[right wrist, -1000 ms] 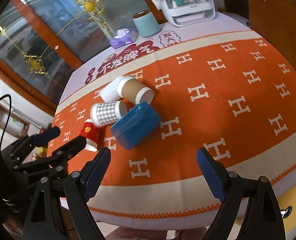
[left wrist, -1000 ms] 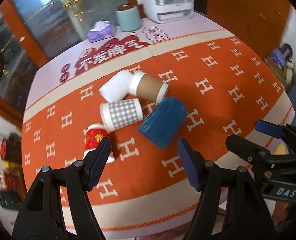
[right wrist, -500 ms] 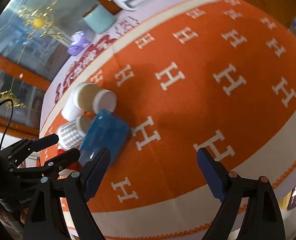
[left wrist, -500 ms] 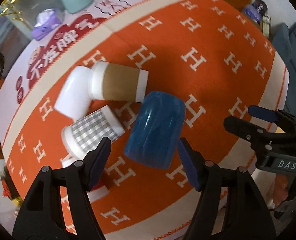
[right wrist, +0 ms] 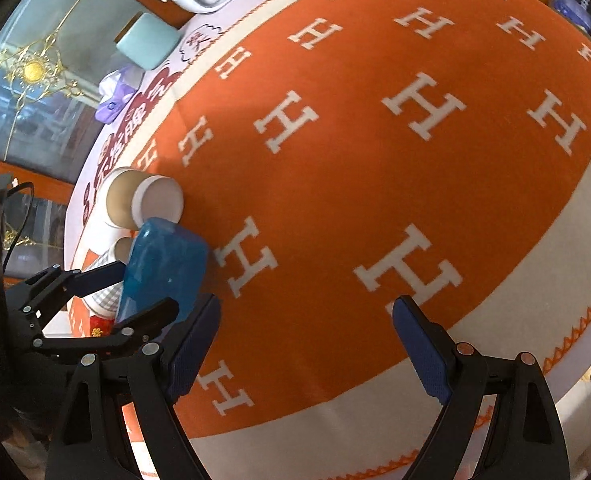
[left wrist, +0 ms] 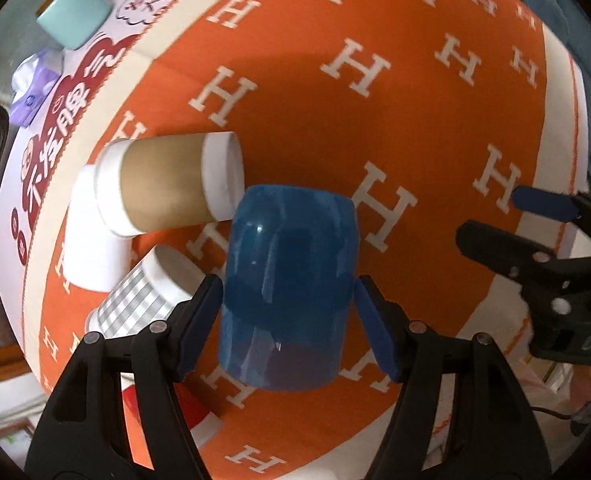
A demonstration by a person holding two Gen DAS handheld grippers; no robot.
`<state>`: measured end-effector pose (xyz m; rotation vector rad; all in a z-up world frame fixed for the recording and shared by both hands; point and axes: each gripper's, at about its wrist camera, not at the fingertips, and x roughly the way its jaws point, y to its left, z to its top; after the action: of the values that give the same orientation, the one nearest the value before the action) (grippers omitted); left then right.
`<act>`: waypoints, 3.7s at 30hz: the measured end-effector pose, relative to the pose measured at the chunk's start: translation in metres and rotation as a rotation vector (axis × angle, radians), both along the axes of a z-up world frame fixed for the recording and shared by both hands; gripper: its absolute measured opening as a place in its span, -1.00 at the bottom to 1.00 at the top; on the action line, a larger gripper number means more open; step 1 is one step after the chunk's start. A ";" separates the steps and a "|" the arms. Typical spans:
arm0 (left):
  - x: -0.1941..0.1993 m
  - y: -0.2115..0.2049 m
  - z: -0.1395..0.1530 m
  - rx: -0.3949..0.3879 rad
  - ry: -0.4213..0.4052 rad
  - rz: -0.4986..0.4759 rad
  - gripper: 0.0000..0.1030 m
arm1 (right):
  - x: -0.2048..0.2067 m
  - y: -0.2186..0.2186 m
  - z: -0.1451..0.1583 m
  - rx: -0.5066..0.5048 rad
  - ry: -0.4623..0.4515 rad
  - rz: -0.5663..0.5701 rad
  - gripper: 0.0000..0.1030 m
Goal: Flip cup upside down
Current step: 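Close the left gripper around the blue cup's body, then lift the blue cup and set it upright on the cloth, then open the left gripper while the right gripper closes on the upright blue cup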
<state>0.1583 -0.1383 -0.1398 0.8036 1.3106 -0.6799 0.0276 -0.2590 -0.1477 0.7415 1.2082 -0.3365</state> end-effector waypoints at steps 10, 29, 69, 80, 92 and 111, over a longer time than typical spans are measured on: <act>-0.020 -0.020 -0.017 0.090 -0.112 -0.103 0.34 | -0.019 -0.007 0.000 -0.017 0.012 -0.049 0.73; -0.010 -0.023 -0.021 0.041 -0.094 -0.008 0.29 | -0.041 -0.025 -0.002 0.002 0.006 -0.078 0.73; -0.128 0.129 -0.036 -0.184 0.178 0.997 0.32 | -0.040 0.036 0.013 0.007 0.048 0.408 0.72; -0.128 0.116 -0.011 -0.215 0.186 0.956 0.45 | -0.051 0.028 0.024 -0.007 0.019 0.388 0.72; -0.128 0.124 0.007 -0.222 0.139 0.935 0.45 | -0.054 0.032 0.034 -0.014 -0.003 0.401 0.72; -0.139 0.147 0.032 -0.239 0.069 0.889 0.08 | -0.054 0.050 0.055 -0.024 -0.040 0.467 0.72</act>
<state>0.0195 0.0085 -0.1074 -0.0376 1.4442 -0.1368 -0.0264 -0.2090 -0.0923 0.4242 1.2958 0.0498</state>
